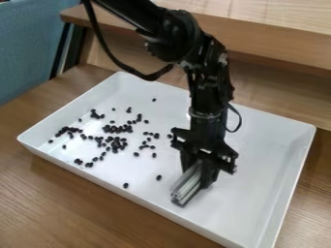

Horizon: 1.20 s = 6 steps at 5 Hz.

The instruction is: Sweep into pile

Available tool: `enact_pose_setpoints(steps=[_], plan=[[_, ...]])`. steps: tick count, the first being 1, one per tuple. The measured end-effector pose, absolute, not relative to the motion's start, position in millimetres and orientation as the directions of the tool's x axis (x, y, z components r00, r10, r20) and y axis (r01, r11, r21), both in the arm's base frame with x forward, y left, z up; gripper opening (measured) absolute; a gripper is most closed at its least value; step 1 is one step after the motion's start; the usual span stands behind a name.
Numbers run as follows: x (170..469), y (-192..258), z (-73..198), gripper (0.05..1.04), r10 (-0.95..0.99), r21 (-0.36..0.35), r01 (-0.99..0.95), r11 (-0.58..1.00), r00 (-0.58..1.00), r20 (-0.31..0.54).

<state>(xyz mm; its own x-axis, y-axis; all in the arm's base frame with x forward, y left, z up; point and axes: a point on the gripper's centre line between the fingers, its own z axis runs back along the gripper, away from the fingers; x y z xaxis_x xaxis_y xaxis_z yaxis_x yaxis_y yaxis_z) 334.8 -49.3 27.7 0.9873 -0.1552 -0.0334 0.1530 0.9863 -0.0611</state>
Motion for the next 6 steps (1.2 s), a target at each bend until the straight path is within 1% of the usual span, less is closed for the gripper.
enact_pose_setpoints(steps=[1,2,3,5,6], plan=[[319.3,-44.4,27.1,0.399,-0.265,-0.057,0.264,0.963,0.964,-0.021],[317.1,-32.4,24.7,0.399,-0.332,-0.024,0.333,0.943,0.943,0.024],[324.2,-19.2,24.9,0.399,-0.368,0.039,0.367,0.929,0.929,0.046],[346.3,9.1,23.0,0.399,-0.342,0.083,0.337,0.938,0.938,0.051],[352.1,24.3,22.3,0.399,-0.302,0.083,0.297,0.951,0.952,0.05]])
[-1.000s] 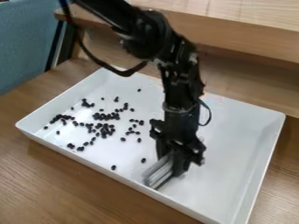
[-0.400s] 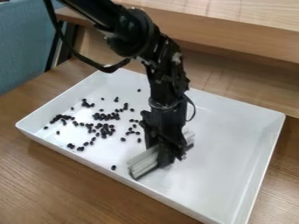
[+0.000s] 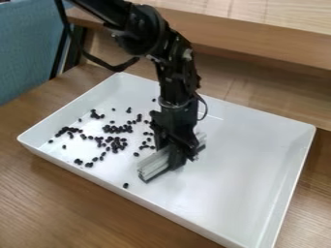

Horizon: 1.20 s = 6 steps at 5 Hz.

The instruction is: Sweep into pile

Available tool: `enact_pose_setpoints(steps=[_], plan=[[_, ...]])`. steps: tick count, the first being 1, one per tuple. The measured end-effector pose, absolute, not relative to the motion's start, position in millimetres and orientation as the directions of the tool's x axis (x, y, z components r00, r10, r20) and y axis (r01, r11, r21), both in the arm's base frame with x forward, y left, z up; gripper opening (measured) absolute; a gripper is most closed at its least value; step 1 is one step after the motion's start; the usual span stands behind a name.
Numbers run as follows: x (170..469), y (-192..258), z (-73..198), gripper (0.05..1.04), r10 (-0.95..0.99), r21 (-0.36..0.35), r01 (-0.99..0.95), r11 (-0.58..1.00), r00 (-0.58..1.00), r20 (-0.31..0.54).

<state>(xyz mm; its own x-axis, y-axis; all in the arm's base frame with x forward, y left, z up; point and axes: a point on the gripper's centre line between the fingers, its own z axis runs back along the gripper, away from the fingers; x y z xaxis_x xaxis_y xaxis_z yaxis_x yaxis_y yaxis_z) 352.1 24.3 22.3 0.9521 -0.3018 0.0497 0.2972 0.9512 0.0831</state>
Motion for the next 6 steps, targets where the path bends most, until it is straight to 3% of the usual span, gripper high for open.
enact_pose_setpoints(steps=[4,5,6], plan=[[342.9,102.3,21.2,0.399,-0.148,0.086,0.143,0.986,0.988,0.051],[338.5,124.9,22.2,0.399,-0.165,0.069,0.162,0.984,0.986,0.036],[343.5,138.9,22.0,0.399,-0.306,0.057,0.306,0.95,0.952,-0.006]])
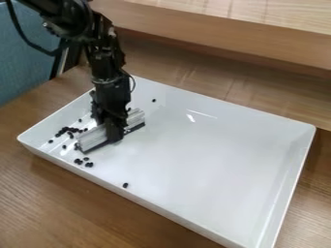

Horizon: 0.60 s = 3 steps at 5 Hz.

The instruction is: Sweep into pile

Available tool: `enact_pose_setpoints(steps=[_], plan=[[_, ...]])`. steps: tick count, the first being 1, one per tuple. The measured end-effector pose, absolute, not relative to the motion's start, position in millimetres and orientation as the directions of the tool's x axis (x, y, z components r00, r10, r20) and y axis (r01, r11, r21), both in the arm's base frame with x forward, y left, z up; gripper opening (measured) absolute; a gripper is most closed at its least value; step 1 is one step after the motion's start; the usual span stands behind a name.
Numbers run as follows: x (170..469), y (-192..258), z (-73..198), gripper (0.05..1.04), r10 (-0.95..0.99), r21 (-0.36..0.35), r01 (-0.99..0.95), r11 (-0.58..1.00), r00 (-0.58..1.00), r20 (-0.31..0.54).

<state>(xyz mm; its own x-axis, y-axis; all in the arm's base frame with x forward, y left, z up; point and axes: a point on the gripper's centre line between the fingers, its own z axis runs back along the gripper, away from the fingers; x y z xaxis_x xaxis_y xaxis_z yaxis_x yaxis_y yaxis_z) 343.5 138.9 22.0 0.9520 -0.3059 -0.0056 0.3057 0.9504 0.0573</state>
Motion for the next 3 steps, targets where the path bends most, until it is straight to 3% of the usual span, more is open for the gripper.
enact_pose_setpoints(steps=[1,3], plan=[[355.2,149.8,21.8,0.399,-0.369,0.066,0.371,0.926,0.928,-0.04],[360.7,158.4,21.2,0.399,-0.25,0.055,0.248,0.967,0.967,0.041]])
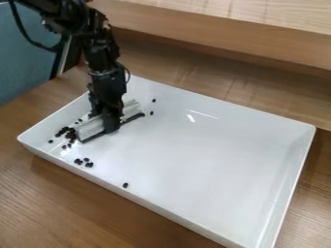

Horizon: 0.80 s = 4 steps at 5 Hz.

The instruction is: Sweep into pile

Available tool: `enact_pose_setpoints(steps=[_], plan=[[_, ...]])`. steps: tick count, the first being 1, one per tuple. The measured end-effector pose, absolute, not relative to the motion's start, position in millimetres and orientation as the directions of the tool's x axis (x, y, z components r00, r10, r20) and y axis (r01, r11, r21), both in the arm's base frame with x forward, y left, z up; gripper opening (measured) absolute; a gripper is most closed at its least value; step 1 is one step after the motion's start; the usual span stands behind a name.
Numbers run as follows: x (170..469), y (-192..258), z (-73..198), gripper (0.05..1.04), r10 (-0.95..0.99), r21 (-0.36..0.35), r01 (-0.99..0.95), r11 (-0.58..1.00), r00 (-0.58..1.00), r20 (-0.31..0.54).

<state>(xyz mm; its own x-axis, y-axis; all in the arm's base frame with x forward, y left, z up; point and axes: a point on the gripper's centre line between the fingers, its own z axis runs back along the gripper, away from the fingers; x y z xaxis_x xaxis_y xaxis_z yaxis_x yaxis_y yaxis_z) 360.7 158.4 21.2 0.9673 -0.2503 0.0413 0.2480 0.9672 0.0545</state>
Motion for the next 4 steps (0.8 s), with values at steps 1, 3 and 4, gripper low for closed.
enact_pose_setpoints(steps=[1,3,4], plan=[[360.2,156.4,20.7,0.399,-0.207,0.051,0.204,0.978,0.976,0.072],[356.3,147.2,22.8,0.775,-0.107,-0.006,0.108,0.994,0.992,0.069],[351.5,137.1,30.1,0.997,-0.081,-0.072,0.085,0.994,0.995,0.063]])
